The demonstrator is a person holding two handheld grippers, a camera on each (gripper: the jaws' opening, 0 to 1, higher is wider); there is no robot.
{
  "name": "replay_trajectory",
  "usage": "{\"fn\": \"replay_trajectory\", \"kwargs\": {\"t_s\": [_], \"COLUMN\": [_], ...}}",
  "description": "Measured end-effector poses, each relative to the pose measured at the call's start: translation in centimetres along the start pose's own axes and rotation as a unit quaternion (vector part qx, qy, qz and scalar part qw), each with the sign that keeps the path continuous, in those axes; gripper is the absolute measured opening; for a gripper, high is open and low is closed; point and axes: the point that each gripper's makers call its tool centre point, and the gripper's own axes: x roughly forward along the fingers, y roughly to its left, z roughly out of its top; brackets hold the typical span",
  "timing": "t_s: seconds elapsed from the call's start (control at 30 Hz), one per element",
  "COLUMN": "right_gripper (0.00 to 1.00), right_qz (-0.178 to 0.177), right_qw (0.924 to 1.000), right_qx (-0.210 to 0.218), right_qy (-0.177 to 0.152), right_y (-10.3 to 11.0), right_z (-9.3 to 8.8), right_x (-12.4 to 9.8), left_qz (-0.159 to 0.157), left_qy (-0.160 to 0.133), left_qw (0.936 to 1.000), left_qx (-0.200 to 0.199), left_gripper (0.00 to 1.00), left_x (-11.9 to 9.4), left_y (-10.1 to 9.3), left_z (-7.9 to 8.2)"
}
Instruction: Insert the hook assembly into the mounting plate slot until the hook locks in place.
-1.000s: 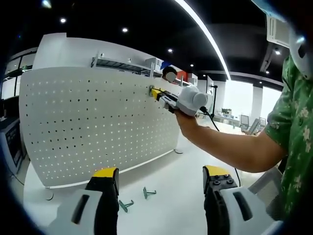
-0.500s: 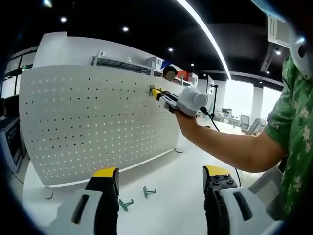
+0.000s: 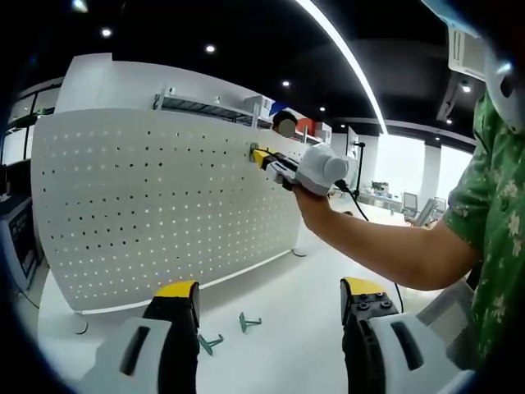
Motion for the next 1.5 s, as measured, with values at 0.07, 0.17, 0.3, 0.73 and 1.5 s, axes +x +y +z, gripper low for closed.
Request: {"fn": "replay_trajectory", "kwargs": {"t_s": [0.07,0.17,0.3,0.73,1.5], "right_gripper": [0.03,0.03,0.05,0.09,0.13], "right_qz": [0.000,0.000,0.001,-0.002,-0.001], "right_qw": [1.0000,1.0000,1.0000,0.9998,0.9992], "right_qx": [0.001,0.004,0.007,0.018,0.029], "right_qy": [0.002,0.002,0.005,0.011,0.029], "right_y": [0.0,0.0,0.1,-0.2,-0.1], "right_z": [-0.1,-0.2,-0.4,-0.5,-0.6], "right_x": [0.0,0.0,-0.1,-0.8,-3.0], "left_qz": [0.000,0.000,0.000,-0.001,-0.005], "left_qy": [0.000,0.000,0.000,0.000,-0.006], "left_qw": [1.0000,1.0000,1.0000,1.0000,0.9999], "left_qx": [0.000,0.000,0.000,0.001,0.006], "left_gripper": [0.72,0.72,0.72,0.72,0.72], "left_x": [0.0,0.0,-0.1,-0.1,-0.6], "left_y": [0.0,0.0,0.1,-0.1,-0.9], "left_z": [0.0,0.0,0.0,0.0,0.5]}}
